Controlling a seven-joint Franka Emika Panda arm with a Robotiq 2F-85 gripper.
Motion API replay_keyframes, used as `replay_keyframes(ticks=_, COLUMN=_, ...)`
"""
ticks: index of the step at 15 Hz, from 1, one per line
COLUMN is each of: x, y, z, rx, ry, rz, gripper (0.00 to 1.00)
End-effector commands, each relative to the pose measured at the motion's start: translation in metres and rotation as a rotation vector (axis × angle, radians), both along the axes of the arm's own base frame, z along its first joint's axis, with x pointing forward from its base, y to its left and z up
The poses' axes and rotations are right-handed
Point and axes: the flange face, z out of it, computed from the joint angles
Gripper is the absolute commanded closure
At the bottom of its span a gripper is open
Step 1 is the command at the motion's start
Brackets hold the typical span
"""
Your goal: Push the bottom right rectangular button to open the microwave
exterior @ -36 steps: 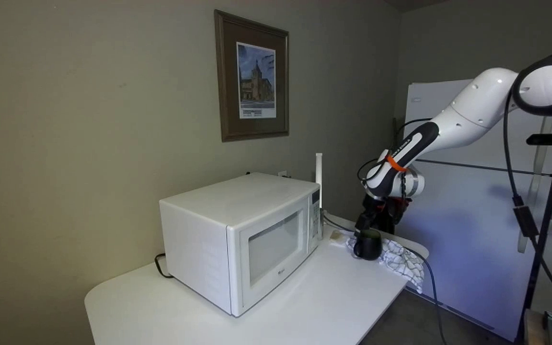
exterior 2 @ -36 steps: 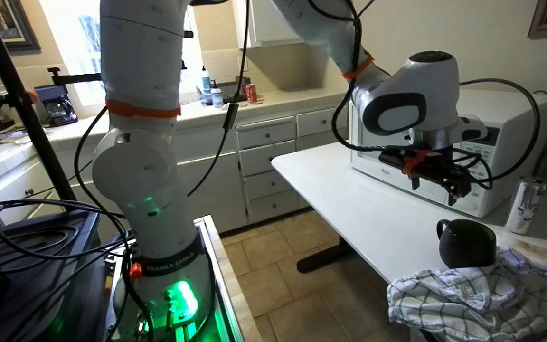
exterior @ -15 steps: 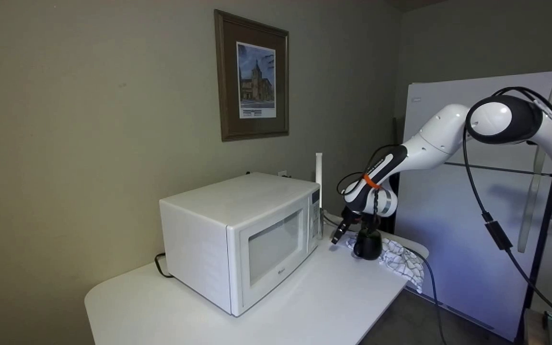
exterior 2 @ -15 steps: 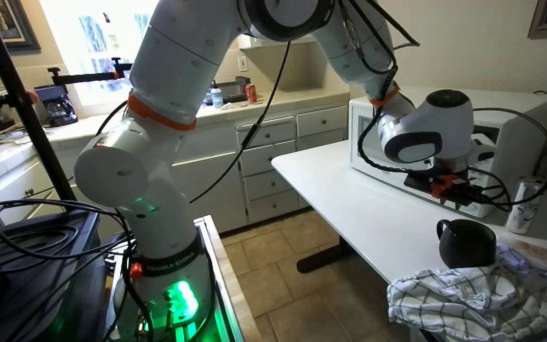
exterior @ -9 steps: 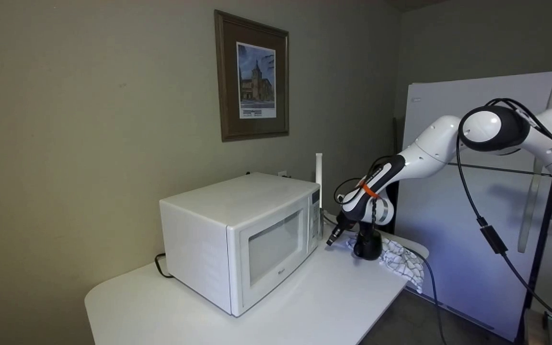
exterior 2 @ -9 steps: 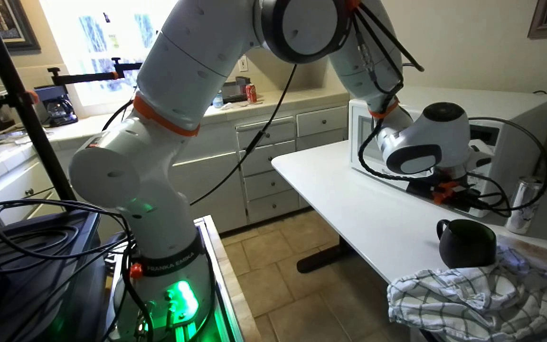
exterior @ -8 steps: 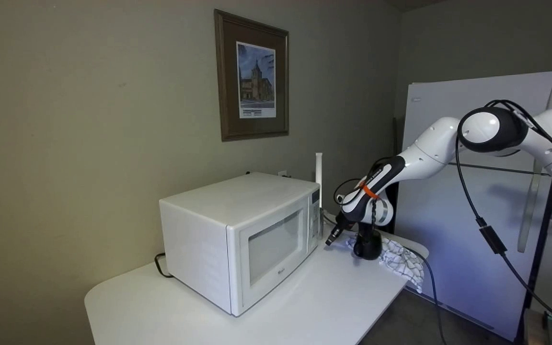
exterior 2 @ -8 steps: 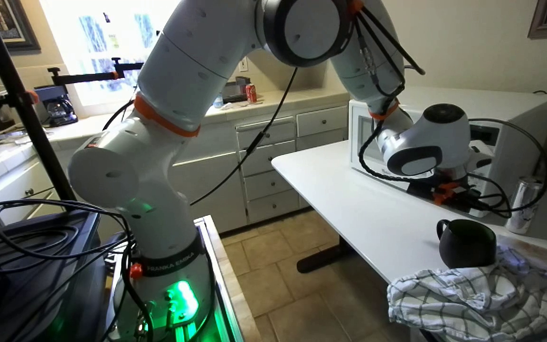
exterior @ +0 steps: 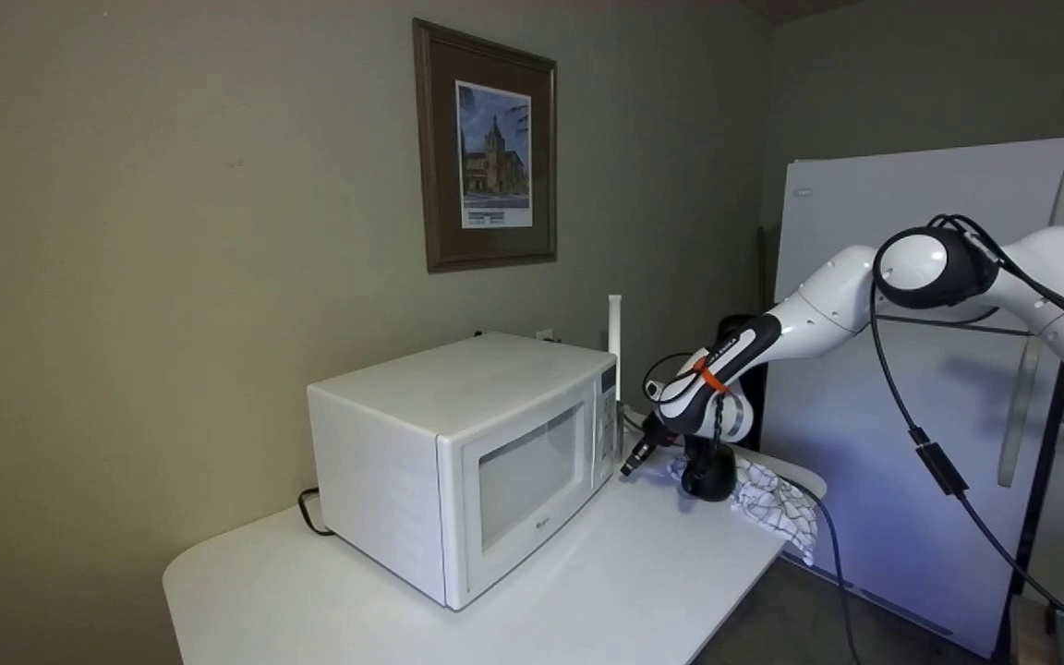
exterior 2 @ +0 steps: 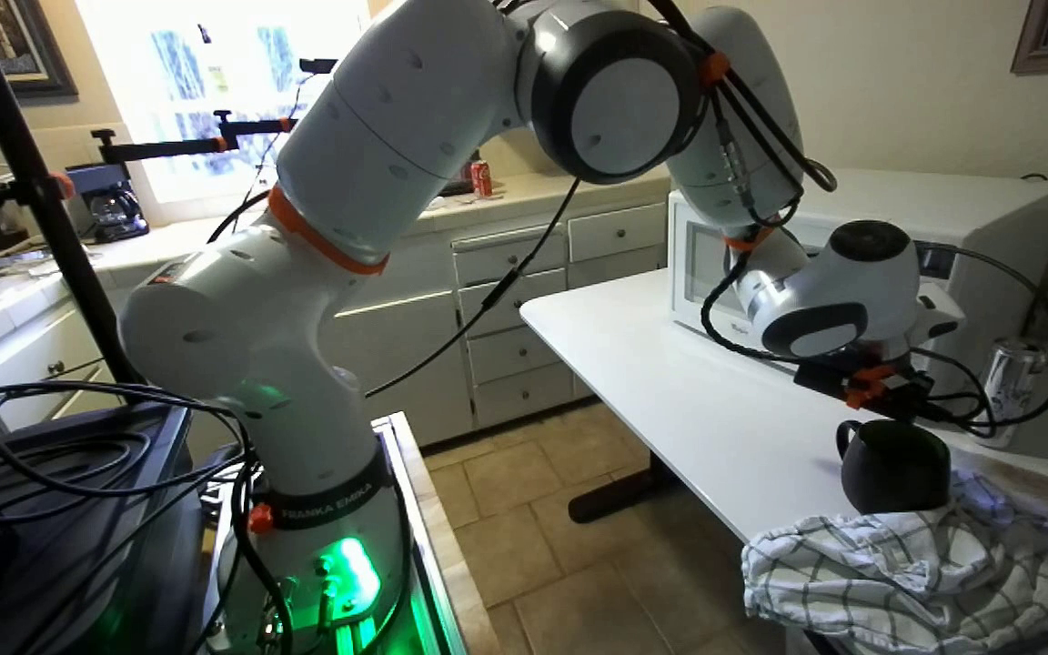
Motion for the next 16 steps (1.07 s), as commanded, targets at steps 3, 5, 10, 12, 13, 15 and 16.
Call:
replay_keyframes(ticks=3, x=0.005, y=0.001, z=-0.003, rx=0.003, ry=-0.008, rz=0.008, gripper=0.99)
replay_keyframes(ticks=5, x=0.005, y=0.002, z=-0.002, rx=0.002, ry=-0.008, rz=0.008, gripper=0.99)
replay_keyframes(ticks=10, x=0.014, y=0.011, z=0.000, rx=0.015, ry=-0.064, rz=0.028, gripper=1.00)
replay_keyframes(ticks=12, x=0.019, y=0.015, z=0.002, rx=0.025, ry=-0.088, rz=0.028, gripper=1.00)
replay_keyframes(ticks=13, x=0.022, y=0.015, z=0.002, rx=0.029, ry=-0.094, rz=0.028, gripper=1.00)
replay_keyframes(ticks=15, x=0.026, y=0.012, z=-0.003, rx=0.038, ry=-0.084, rz=0.017, gripper=1.00)
replay_keyframes(ticks=16, x=0.024, y=0.011, z=-0.005, rx=0.045, ry=-0.066, rz=0.009, gripper=1.00)
